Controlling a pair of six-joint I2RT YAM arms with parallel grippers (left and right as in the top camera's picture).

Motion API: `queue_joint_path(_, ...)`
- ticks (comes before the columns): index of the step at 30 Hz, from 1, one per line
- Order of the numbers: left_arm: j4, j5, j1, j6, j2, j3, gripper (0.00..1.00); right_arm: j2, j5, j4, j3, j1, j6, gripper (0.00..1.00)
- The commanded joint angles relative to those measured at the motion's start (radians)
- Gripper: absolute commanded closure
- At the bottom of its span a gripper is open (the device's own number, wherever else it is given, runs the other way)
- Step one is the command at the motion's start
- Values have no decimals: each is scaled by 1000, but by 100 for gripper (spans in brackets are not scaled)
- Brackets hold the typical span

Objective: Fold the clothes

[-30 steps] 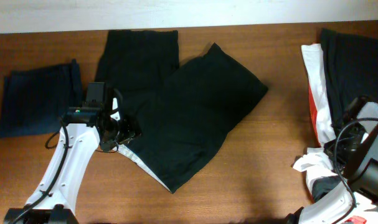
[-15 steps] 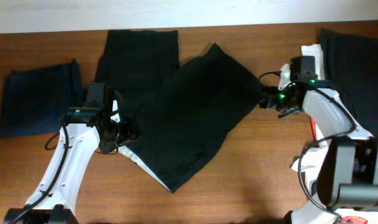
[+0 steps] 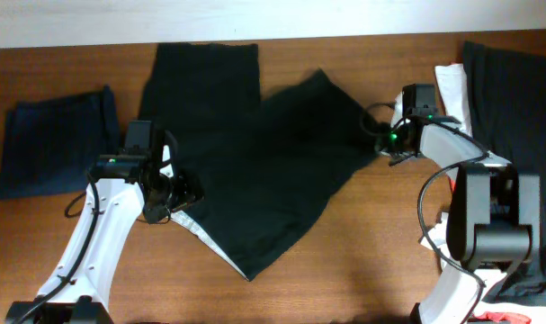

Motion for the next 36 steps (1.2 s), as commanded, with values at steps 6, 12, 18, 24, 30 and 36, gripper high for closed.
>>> queue_joint_path(6,55,-7,-4,4,-9,-72,21,-68,401,-559,-22,-106,338,96)
queue_joint_path(12,365,-7,-4,-53,46,-219,21,-101,398,-630,-22,-106,313,96)
queue_joint_path(18,602,-3,-4,-56,278,-227,54,-132,398,-633,-22,-106,290,96)
queue_joint_path(24,827,-95,19,-55,318,-161,99,-132,282,-645,-22,-85,287,96)
queue_joint_path(30,821,-114,104,2,321,82,99,-132,157,-640,-22,62,299,96)
queue_joint_path(36,497,-10,122,9,347,92,1,-132,142,-617,-22,103,299,96)
